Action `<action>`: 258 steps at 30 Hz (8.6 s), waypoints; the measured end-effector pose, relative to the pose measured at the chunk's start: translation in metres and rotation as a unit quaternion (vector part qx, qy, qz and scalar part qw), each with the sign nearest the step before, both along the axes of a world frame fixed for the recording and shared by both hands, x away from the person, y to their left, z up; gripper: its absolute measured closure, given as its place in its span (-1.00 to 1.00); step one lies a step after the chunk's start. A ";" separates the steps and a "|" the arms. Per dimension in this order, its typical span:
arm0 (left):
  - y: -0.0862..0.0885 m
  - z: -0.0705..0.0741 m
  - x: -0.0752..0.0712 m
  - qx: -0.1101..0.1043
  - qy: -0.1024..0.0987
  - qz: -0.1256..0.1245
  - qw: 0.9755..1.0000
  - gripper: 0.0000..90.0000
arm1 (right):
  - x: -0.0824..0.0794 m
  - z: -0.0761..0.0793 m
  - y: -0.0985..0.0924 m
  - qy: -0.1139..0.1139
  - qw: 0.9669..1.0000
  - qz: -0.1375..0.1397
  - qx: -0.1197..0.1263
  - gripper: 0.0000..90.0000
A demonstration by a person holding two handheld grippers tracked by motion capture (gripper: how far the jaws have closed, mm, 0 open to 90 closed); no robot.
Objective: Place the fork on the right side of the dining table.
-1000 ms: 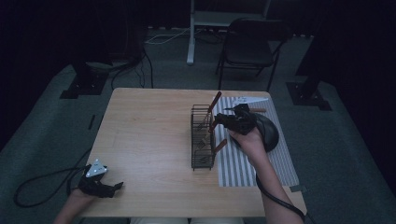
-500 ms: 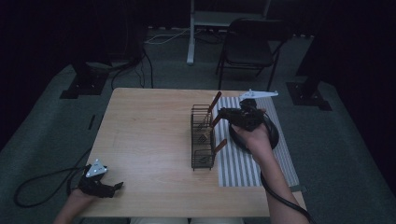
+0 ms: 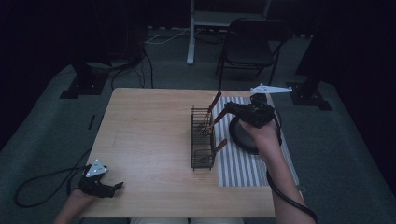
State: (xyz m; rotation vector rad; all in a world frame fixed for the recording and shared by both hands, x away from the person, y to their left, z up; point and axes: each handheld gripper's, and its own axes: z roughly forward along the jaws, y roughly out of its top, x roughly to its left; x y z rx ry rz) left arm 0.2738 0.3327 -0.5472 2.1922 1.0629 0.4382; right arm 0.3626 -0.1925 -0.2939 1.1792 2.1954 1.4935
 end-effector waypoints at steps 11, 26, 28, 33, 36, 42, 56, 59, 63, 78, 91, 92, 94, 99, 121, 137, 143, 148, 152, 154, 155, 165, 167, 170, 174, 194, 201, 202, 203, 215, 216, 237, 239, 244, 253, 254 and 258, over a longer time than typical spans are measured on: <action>0.000 0.000 0.000 0.000 0.000 0.000 1.000 -1.00 | -0.007 0.012 -0.019 -0.013 1.000 -0.025 0.003 0.81; 0.000 0.000 0.000 0.000 -0.001 0.000 1.000 -1.00 | -0.010 -0.006 -0.055 -0.001 0.998 -0.069 0.005 0.81; 0.000 0.000 0.000 0.000 0.000 0.000 1.000 -1.00 | -0.011 -0.010 -0.060 0.003 0.997 -0.073 0.005 0.81; 0.000 0.000 0.000 0.000 0.000 0.000 1.000 -1.00 | -0.014 -0.022 -0.069 0.013 0.996 -0.087 0.000 0.81; 0.000 0.000 0.000 0.000 0.000 0.000 1.000 -1.00 | -0.017 -0.030 -0.074 0.017 0.995 -0.099 -0.001 0.81; 0.000 0.000 0.000 0.000 0.000 0.000 1.000 -1.00 | -0.023 -0.046 -0.082 0.027 0.993 -0.112 0.007 0.80; 0.000 0.000 0.000 0.000 0.000 0.000 1.000 -1.00 | -0.040 -0.083 -0.091 0.050 0.988 -0.144 0.011 0.81; 0.000 0.000 0.000 0.000 0.000 0.000 1.000 -1.00 | -0.042 -0.091 -0.092 0.055 0.987 -0.150 0.018 0.81; 0.000 0.000 0.000 0.000 0.000 0.000 1.000 -1.00 | -0.045 -0.099 -0.093 0.059 0.985 -0.157 0.024 0.80; 0.000 0.000 0.000 0.000 0.000 0.000 1.000 -1.00 | -0.062 -0.123 -0.092 0.058 0.978 -0.197 0.042 0.80; 0.000 0.000 0.000 0.000 0.000 0.000 1.000 -1.00 | -0.069 -0.134 -0.100 0.076 0.973 -0.208 0.064 0.80; 0.000 0.000 0.000 0.000 0.000 0.000 1.000 -1.00 | -0.069 -0.135 -0.102 0.079 0.972 -0.210 0.068 0.80; 0.000 0.000 0.000 0.000 0.000 0.000 1.000 -1.00 | -0.069 -0.138 -0.106 0.086 0.970 -0.215 0.078 0.80; 0.000 0.000 0.000 0.000 0.000 0.000 1.000 -1.00 | -0.068 -0.143 -0.115 0.100 0.966 -0.221 0.084 0.76; 0.000 0.000 0.000 0.000 0.000 0.002 1.000 -1.00 | -0.063 -0.164 -0.148 0.153 0.954 -0.237 0.102 0.45; 0.000 0.000 0.000 0.000 0.000 0.002 1.000 -1.00 | -0.052 -0.195 -0.172 0.190 0.943 -0.255 0.099 0.44; 0.000 0.000 0.000 0.000 0.000 0.002 1.000 -1.00 | -0.051 -0.201 -0.178 0.200 0.941 -0.252 0.105 0.43; 0.000 0.000 0.000 0.000 0.000 0.002 1.000 -1.00 | -0.048 -0.204 -0.180 0.207 0.940 -0.254 0.097 0.39; 0.000 0.000 0.000 0.000 0.000 0.002 1.000 -1.00 | -0.046 -0.208 -0.181 0.215 0.938 -0.255 0.090 0.34; 0.000 0.000 0.000 0.000 0.000 0.002 1.000 -1.00 | -0.044 -0.211 -0.182 0.219 0.937 -0.256 0.089 0.31; 0.000 0.000 0.000 0.000 0.000 0.002 1.000 -1.00 | -0.043 -0.211 -0.183 0.221 0.937 -0.256 0.088 0.31; 0.000 0.000 0.000 0.000 0.000 0.002 1.000 -1.00 | -0.034 -0.222 -0.184 0.239 0.935 -0.254 0.061 0.14; 0.000 0.000 0.000 0.000 0.000 0.002 1.000 -1.00 | -0.032 -0.224 -0.184 0.240 0.934 -0.257 0.054 0.11; 0.000 0.000 0.000 0.000 0.000 0.002 1.000 -1.00 | -0.028 -0.226 -0.183 0.244 0.933 -0.261 0.037 0.08; 0.000 0.000 0.000 0.000 0.000 0.002 1.000 -1.00 | -0.025 -0.227 -0.182 0.244 0.933 -0.263 0.019 0.05; 0.000 0.000 0.000 0.000 0.000 0.002 1.000 -1.00 | -0.016 -0.229 -0.161 0.217 0.932 -0.267 -0.113 -0.14; 0.000 0.000 0.000 0.000 0.000 0.002 1.000 -1.00 | -0.020 -0.227 -0.155 0.208 0.935 -0.262 -0.113 -0.57; 0.000 0.000 0.000 0.000 0.000 0.002 1.000 -1.00 | -0.021 -0.227 -0.154 0.207 0.936 -0.260 -0.115 -0.60; 0.000 0.000 0.000 0.000 0.000 0.002 1.000 -1.00 | -0.023 -0.227 -0.152 0.206 0.937 -0.259 -0.114 -0.60; 0.000 0.000 0.000 0.000 0.000 0.002 1.000 -1.00 | -0.049 -0.224 -0.132 0.179 0.951 -0.227 -0.109 -0.72; 0.000 0.000 0.000 0.000 0.000 0.002 1.000 -1.00 | -0.055 -0.223 -0.128 0.170 0.951 -0.228 -0.118 -0.72; 0.000 0.000 0.000 0.000 0.000 0.002 1.000 -1.00 | -0.086 -0.245 -0.100 0.100 0.952 -0.257 -0.134 -0.75; 0.000 0.000 0.000 -0.001 0.000 0.002 1.000 -1.00 | -0.088 -0.248 -0.099 0.092 0.951 -0.266 -0.132 -0.75; 0.000 0.000 0.000 0.000 0.000 0.002 1.000 -1.00 | -0.091 -0.255 -0.092 0.069 0.944 -0.275 -0.167 -0.75; 0.000 0.000 0.000 0.000 0.000 0.001 1.000 -1.00 | -0.090 -0.257 -0.091 0.082 0.940 -0.290 -0.157 -0.75; -0.001 0.000 0.000 0.000 0.000 0.005 1.000 -1.00 | -0.090 -0.257 -0.091 0.083 0.940 -0.290 -0.157 -0.75; -0.001 0.000 -0.001 0.000 0.000 0.009 1.000 -1.00 | -0.090 -0.257 -0.092 0.083 0.940 -0.290 -0.157 -0.75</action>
